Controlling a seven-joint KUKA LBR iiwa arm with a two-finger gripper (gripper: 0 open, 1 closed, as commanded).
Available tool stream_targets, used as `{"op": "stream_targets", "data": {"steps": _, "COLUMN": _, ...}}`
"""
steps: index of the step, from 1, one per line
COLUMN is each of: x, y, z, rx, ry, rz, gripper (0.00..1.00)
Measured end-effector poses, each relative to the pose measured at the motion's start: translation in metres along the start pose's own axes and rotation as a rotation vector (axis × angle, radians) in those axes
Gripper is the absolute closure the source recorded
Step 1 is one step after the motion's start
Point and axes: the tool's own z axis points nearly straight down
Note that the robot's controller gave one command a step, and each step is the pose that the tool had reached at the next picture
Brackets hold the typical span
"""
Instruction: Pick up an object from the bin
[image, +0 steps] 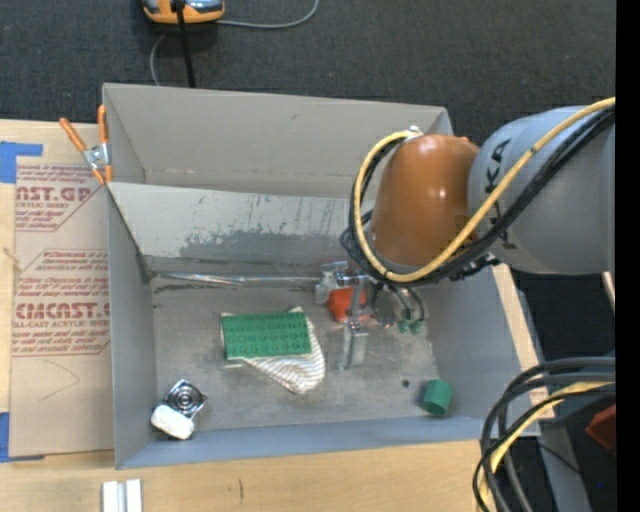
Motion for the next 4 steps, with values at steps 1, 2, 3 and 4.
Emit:
{"op": "stream_targets", "data": {"steps": 1, "x": -0.019, "y": 0.026, "z": 0.044, "rx": -0.005, "ry": 0.004, "rz": -0.114, "gripper": 0.0}}
{"op": "stream_targets", "data": {"steps": 2, "x": -0.003, "y": 0.049, "z": 0.057, "rx": -0.001, "ry": 0.004, "rz": -0.061, "gripper": 0.0}}
{"op": "stream_targets", "data": {"steps": 3, "x": 0.004, "y": 0.072, "z": 0.057, "rx": -0.005, "ry": 0.006, "rz": 0.048, "gripper": 0.0}}
{"op": "stream_targets", "data": {"steps": 4, "x": -0.003, "y": 0.078, "z": 0.08, "rx": -0.002, "ry": -0.002, "rz": -0.109, "gripper": 0.0}}
